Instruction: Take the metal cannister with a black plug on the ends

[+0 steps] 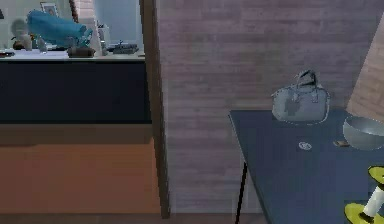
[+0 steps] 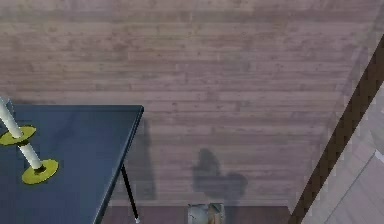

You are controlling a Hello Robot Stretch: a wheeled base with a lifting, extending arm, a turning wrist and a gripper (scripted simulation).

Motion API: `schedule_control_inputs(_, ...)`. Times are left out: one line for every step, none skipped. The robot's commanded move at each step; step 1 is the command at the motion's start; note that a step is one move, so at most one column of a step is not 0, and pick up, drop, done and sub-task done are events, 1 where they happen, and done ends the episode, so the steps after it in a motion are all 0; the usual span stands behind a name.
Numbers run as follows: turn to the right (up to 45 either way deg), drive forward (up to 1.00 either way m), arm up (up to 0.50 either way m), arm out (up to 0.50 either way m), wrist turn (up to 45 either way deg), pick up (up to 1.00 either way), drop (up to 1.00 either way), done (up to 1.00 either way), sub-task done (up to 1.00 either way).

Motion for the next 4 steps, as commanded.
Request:
schedule_control_inputs(0.0,0.00,0.14,0.00,0.0,0.00,0.00,0.00,0.00)
schedule_control_inputs(0.0,0.00,0.00,0.38,0.0,0.00,0.00,0.00,0.00)
schedule_control_inputs(0.0,0.00,0.00,0.00,45.0,0.00,0.00,0.00,0.00)
schedule_control_inputs(0.0,0.00,0.00,0.00,45.0,0.00,0.00,0.00,0.00)
